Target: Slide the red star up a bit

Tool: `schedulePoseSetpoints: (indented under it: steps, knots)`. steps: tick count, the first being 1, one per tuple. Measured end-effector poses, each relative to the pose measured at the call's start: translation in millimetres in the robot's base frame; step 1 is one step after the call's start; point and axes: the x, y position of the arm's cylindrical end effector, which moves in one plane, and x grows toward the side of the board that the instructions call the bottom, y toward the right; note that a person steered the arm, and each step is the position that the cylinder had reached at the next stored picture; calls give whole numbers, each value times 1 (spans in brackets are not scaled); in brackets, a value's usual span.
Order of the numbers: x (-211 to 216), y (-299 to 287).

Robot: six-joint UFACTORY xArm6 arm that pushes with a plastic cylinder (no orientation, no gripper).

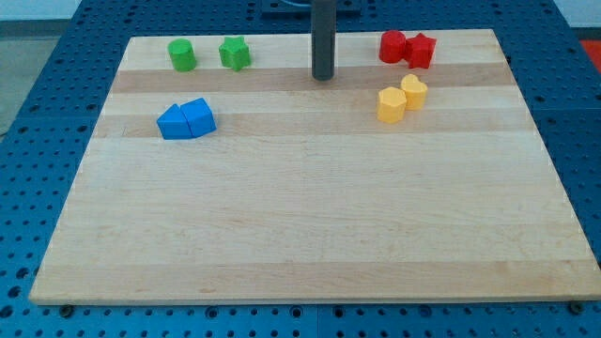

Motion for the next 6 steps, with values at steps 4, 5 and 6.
schedulePoseSetpoints:
  steps: [4, 5, 6]
  knots:
    - [-16, 129]
    - [-16, 137]
    - [-16, 91]
